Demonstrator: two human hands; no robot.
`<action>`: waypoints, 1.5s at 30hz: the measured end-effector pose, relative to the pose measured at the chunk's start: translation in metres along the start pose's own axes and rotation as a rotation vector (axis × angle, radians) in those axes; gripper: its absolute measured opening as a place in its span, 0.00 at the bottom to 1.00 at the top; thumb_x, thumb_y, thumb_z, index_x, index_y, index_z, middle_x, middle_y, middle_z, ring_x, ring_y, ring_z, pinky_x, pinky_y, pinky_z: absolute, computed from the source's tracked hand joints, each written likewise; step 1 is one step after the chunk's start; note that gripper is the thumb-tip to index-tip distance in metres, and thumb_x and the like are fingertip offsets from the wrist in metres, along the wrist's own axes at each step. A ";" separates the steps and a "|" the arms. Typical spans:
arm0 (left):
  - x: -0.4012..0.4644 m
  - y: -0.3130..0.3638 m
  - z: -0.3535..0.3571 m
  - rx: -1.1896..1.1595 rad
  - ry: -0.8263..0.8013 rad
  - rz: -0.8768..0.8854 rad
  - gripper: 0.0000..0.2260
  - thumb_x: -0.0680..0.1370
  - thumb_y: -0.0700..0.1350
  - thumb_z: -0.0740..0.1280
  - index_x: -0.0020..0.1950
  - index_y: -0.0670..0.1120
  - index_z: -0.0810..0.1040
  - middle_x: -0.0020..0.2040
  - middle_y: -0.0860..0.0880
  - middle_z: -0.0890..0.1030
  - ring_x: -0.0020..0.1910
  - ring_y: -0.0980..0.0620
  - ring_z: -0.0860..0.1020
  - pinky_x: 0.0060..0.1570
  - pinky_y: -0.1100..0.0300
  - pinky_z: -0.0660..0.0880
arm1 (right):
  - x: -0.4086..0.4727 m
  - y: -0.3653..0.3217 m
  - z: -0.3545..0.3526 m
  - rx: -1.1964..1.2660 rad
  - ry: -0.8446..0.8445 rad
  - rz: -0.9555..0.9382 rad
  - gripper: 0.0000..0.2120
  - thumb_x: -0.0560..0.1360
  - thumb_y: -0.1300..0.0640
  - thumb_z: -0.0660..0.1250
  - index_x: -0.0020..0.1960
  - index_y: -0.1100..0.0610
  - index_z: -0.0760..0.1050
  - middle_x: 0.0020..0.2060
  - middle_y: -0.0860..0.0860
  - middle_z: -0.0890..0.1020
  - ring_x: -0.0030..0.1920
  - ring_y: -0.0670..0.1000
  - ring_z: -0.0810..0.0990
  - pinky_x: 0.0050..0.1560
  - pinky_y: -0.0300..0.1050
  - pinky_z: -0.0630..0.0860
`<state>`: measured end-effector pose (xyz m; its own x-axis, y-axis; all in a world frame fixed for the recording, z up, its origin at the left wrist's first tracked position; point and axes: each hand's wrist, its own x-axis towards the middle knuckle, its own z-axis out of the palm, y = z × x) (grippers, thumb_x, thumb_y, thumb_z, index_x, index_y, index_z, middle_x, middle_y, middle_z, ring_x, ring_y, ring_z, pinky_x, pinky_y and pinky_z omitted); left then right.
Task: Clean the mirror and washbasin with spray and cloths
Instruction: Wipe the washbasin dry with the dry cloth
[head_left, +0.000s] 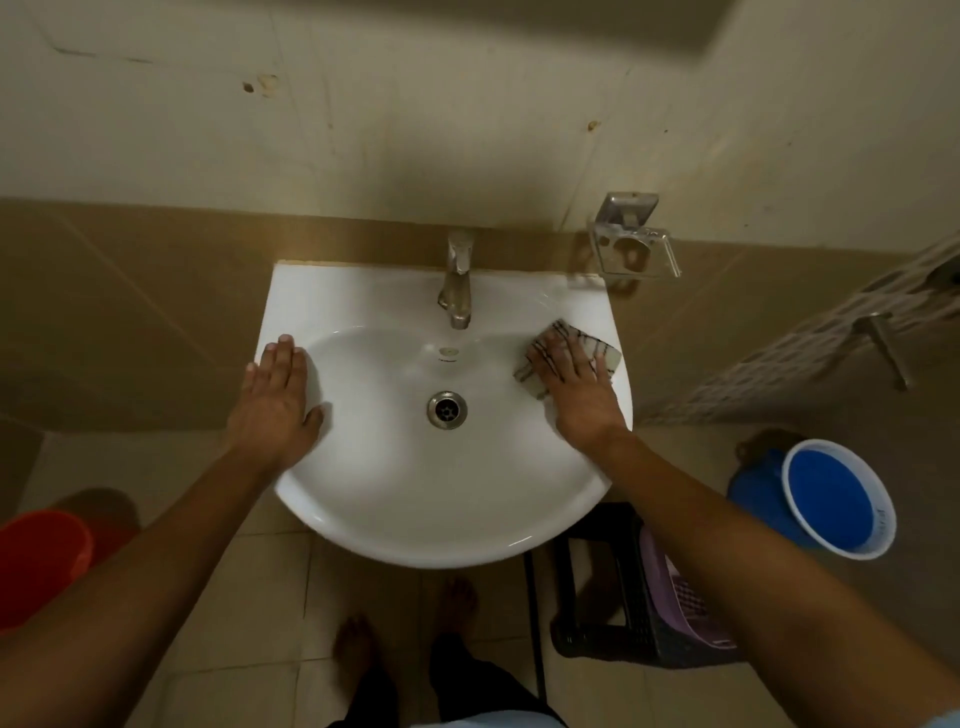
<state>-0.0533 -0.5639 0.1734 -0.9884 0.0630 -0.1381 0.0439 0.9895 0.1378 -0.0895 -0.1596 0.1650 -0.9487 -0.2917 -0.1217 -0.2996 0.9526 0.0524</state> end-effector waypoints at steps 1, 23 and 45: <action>-0.001 -0.001 0.000 -0.008 -0.001 0.009 0.35 0.78 0.50 0.64 0.77 0.35 0.52 0.79 0.37 0.50 0.78 0.38 0.50 0.75 0.46 0.47 | -0.013 -0.004 0.003 -0.029 -0.068 0.016 0.37 0.78 0.56 0.61 0.80 0.50 0.45 0.81 0.54 0.47 0.79 0.57 0.40 0.75 0.62 0.37; -0.007 -0.007 0.010 0.039 -0.006 0.043 0.32 0.81 0.45 0.56 0.78 0.37 0.42 0.79 0.39 0.41 0.79 0.43 0.41 0.76 0.48 0.42 | -0.014 -0.264 -0.011 0.793 -0.432 0.000 0.29 0.84 0.50 0.54 0.80 0.57 0.48 0.80 0.57 0.52 0.80 0.56 0.48 0.77 0.50 0.45; 0.004 -0.012 0.006 -0.031 0.064 0.083 0.30 0.80 0.49 0.55 0.77 0.33 0.53 0.78 0.35 0.53 0.77 0.37 0.51 0.75 0.42 0.52 | 0.081 -0.108 -0.037 1.553 0.590 1.345 0.30 0.84 0.58 0.55 0.81 0.54 0.43 0.80 0.57 0.52 0.79 0.57 0.54 0.76 0.55 0.56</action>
<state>-0.0566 -0.5750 0.1652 -0.9889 0.1353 -0.0619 0.1225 0.9766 0.1768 -0.1376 -0.2893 0.1865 -0.4645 0.7595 -0.4553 0.4258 -0.2593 -0.8669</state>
